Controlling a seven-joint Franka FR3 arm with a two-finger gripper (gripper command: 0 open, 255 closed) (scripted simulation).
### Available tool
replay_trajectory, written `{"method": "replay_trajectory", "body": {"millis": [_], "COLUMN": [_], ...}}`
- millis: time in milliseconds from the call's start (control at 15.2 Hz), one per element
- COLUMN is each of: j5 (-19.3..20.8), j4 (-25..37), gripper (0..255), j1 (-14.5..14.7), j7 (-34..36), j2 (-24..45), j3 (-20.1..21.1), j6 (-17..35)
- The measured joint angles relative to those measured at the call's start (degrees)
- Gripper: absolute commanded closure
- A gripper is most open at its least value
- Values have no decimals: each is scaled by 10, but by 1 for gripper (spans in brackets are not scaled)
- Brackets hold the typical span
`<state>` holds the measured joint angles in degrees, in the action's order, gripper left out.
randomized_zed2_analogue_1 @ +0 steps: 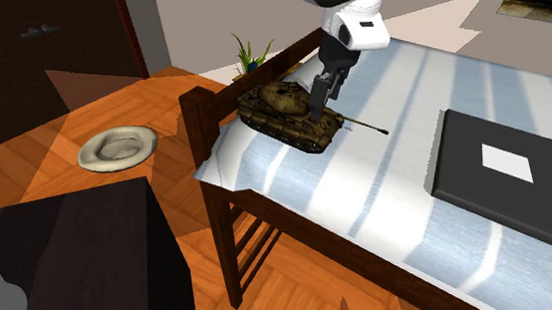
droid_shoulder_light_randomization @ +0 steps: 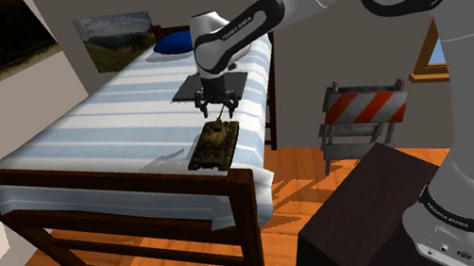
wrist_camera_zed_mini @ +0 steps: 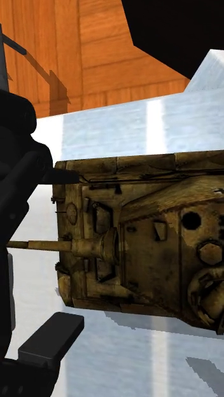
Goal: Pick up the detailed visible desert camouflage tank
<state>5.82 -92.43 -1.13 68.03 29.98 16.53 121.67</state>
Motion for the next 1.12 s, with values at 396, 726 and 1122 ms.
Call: {"method": "replay_trajectory", "body": {"millis": [396, 726, 1122], "j5": [1, 1, -4], "j4": [-2, -2, 7], "gripper": [255, 255, 255], "j1": [0, 0, -1], "j7": [0, 0, -1], "j2": [1, 1, -12], "j3": [0, 0, 2], "j6": [4, 4, -19]}}
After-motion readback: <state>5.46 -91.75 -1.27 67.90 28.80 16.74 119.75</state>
